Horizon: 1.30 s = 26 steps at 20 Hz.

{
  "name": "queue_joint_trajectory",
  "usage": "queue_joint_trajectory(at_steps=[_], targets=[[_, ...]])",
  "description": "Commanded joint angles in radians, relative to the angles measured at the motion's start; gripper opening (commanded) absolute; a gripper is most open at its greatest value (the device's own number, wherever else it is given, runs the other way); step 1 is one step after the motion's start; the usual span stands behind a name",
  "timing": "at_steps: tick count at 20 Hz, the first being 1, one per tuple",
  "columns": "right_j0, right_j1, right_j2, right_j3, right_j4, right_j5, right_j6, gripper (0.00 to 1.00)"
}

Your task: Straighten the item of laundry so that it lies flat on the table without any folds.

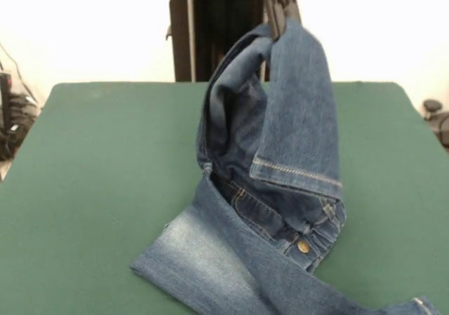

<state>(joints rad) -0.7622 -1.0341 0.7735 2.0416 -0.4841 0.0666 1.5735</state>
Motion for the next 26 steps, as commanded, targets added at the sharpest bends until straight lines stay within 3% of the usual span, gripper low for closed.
queue_joint_trajectory(at_steps=[1,6,13,20,23,26], targets=[[0.071,0.042,-0.112,0.081,-0.070,0.166,0.048,0.00],[0.056,0.058,-0.101,0.086,-0.084,0.178,0.030,0.00],[0.024,0.140,-0.104,0.084,-0.182,0.189,-0.038,0.00],[-0.010,0.204,-0.108,0.087,-0.312,0.065,-0.021,0.00],[-0.088,0.241,-0.028,0.106,-0.339,0.005,-0.010,0.00],[-0.195,0.289,0.087,0.121,-0.363,0.028,-0.055,0.00]])
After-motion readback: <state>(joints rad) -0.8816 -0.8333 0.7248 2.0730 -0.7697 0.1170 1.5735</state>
